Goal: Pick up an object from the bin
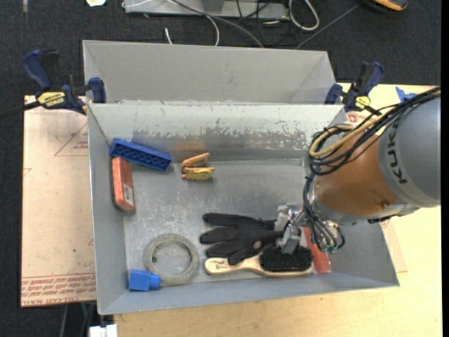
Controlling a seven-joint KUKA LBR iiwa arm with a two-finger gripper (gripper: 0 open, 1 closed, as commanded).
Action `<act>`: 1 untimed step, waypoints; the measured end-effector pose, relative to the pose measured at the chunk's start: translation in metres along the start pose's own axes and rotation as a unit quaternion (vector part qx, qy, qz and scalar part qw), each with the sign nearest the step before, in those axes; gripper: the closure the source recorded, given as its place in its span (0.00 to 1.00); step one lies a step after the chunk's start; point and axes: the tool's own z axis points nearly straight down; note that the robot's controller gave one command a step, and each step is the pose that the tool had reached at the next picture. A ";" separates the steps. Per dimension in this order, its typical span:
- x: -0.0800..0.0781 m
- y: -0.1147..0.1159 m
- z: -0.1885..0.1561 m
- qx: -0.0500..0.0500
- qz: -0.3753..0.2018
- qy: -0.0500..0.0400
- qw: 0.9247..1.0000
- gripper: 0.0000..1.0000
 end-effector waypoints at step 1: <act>0.059 -0.012 -0.010 -0.001 0.008 -0.037 0.999 1.00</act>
Offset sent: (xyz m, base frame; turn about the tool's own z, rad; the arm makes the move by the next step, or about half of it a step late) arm 0.0000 0.0000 0.0000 0.0000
